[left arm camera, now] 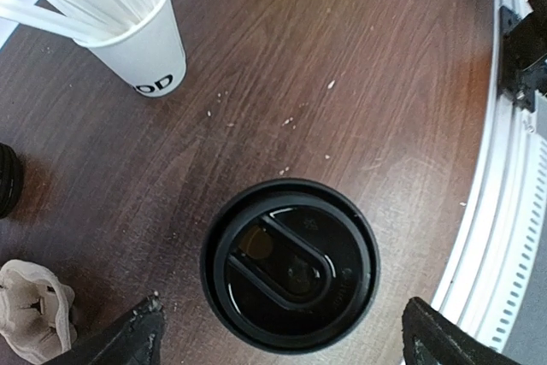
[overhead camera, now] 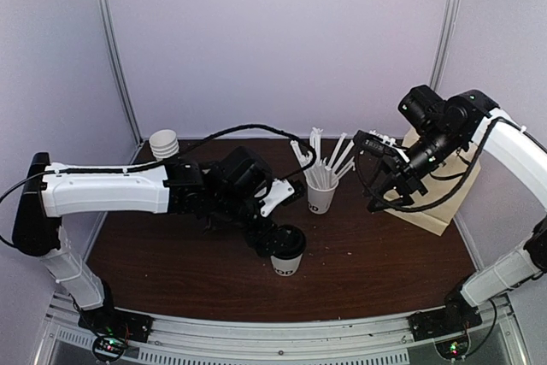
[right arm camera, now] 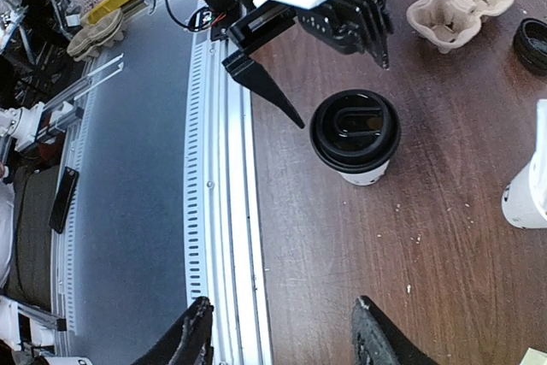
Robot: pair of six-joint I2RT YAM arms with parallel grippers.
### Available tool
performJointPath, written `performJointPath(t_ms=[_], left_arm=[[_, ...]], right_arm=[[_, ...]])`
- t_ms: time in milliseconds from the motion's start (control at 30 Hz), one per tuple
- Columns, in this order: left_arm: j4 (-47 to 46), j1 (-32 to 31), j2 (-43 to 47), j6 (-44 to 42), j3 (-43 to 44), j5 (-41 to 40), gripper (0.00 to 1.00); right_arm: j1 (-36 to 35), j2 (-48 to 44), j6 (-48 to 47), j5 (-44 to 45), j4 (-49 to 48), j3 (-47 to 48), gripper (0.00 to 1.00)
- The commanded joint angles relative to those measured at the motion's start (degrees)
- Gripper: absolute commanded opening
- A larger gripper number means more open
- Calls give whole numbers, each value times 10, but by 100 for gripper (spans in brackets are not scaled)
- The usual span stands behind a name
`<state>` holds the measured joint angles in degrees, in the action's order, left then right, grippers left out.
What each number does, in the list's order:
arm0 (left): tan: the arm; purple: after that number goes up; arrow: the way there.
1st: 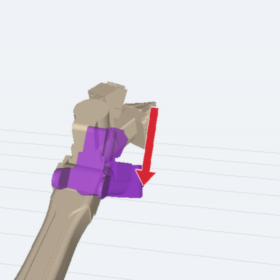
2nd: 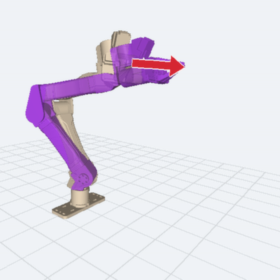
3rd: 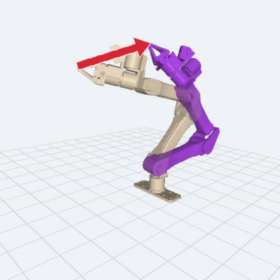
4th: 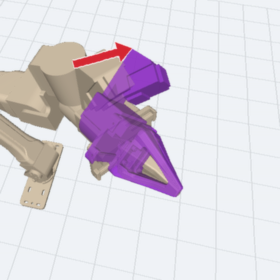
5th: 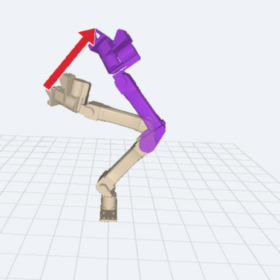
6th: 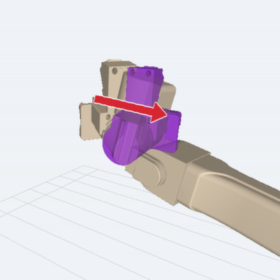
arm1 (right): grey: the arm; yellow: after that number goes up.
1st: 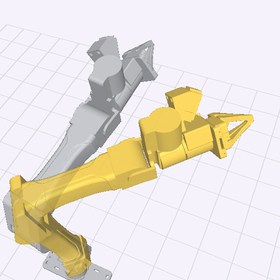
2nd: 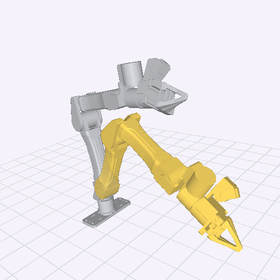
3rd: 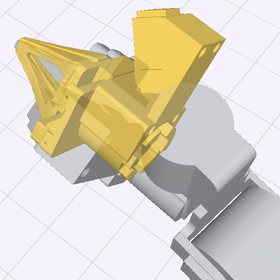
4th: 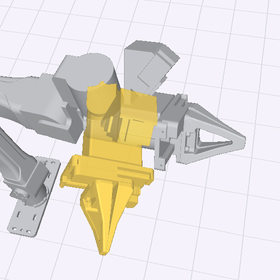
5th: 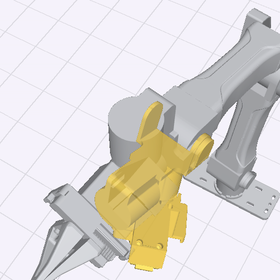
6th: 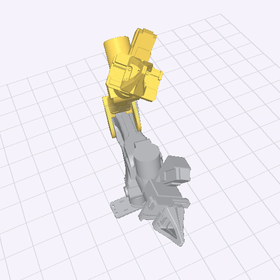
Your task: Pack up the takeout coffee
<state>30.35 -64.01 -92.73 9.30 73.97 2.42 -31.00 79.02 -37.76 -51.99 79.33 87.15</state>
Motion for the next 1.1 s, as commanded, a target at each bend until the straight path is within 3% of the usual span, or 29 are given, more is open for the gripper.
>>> performJointPath(t_ms=[0,500,633,1067], left_arm=[[7,-6,-32,-10,37,-46,98],[46,-5,-109,12,91,-24,98],[57,-4,-115,16,92,-24,93],[80,49,4,38,29,-73,85]], right_arm=[[17,-23,9,13,-29,-27,55],[30,-32,21,-4,-52,-53,56],[30,-30,22,-5,-57,-56,56],[35,-32,29,-6,-65,-59,55]])
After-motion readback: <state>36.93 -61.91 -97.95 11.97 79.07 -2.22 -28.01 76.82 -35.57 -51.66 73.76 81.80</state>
